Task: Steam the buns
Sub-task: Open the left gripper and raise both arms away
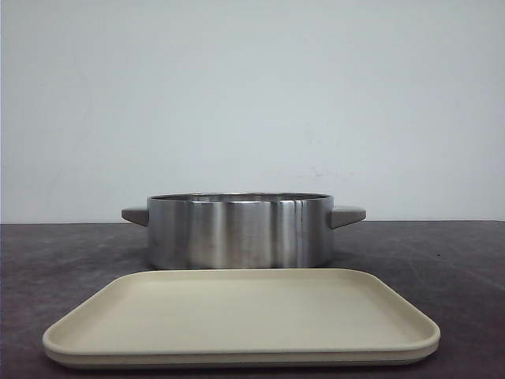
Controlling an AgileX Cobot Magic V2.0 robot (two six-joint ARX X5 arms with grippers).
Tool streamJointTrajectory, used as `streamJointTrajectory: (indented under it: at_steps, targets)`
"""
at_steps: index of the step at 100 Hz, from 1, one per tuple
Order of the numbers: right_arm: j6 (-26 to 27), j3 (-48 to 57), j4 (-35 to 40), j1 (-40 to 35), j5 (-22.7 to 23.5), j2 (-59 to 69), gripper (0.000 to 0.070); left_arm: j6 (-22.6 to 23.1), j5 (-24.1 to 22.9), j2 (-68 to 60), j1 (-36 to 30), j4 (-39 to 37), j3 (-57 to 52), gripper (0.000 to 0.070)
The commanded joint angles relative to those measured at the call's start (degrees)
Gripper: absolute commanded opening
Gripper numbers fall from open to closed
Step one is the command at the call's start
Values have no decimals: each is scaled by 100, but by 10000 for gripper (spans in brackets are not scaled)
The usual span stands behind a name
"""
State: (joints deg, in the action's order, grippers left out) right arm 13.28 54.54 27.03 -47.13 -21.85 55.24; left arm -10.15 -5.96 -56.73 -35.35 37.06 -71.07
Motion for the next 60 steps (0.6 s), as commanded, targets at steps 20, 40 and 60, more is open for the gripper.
streamJointTrajectory:
  at_steps: [20, 40, 60]
  targets:
    - [-77, -13, -608, -297, -4, -24, 16, -302, -428, 1567, -28, -79, 1182, 0]
    - [-236, -13, -1451, -358, -4, -28, 16, -295, -498, 2260, -28, 140, 1362, 0]
    - [-236, -13, -1556, -356, -9, -28, 16, -297, -501, 2459, -28, 317, 1362, 0]
